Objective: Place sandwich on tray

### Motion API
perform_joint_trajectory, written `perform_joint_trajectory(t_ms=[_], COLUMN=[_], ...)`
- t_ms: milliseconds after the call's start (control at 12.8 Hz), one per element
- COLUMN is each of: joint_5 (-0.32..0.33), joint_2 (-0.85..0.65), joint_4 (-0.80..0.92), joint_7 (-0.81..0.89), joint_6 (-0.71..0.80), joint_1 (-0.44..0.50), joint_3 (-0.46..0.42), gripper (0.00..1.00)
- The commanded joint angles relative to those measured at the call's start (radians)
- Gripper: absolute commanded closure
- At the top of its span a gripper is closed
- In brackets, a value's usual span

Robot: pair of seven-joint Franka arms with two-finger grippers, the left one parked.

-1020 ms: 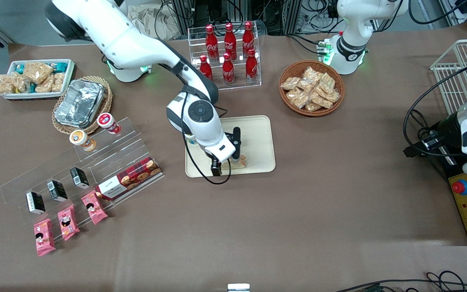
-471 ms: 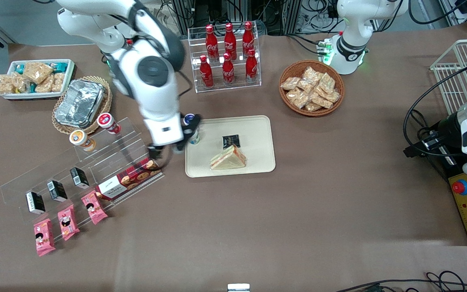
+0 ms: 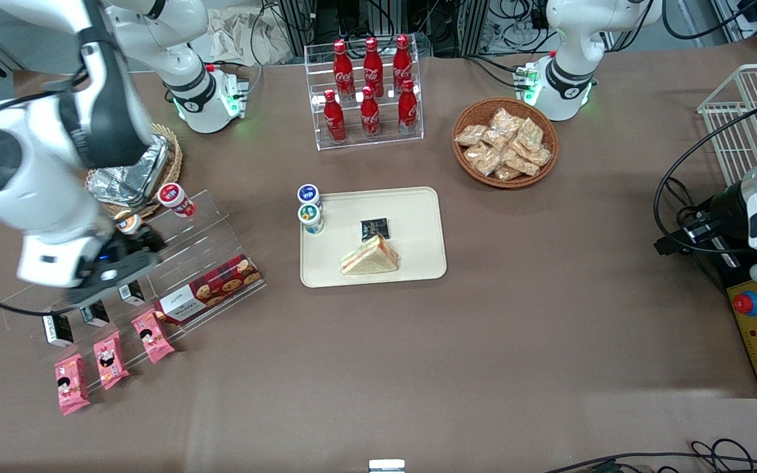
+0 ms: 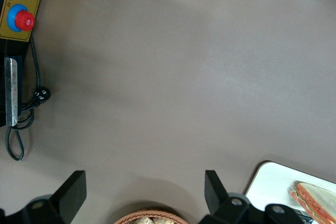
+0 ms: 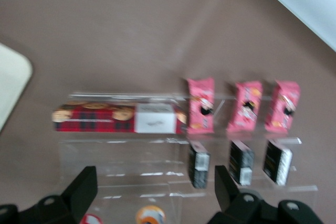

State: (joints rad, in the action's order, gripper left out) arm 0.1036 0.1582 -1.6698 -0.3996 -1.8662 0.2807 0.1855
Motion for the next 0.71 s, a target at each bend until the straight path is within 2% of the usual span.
perform_joint_trajectory(t_ms=[0, 78, 235, 471, 627], joint_5=[-0.088, -0.12, -0.125, -0.124, -0.124], joint_2=[-0.006, -0.025, -0.06, -0.126, -0.138], joint_4=[0.024, 0.019, 0.01, -0.033, -0.028], joint_7=[0.016, 0.018, 0.03, 0.168, 0.156], joint_6=[0.045, 0.053, 0.064, 0.073, 0.079], joint_1=[0.009, 0.009, 0.005, -0.002, -0.003], joint_3=[0.109, 0.155, 0.199, 0.201, 0.203], gripper=[0.01, 0.01, 0.01, 0.01, 0.01])
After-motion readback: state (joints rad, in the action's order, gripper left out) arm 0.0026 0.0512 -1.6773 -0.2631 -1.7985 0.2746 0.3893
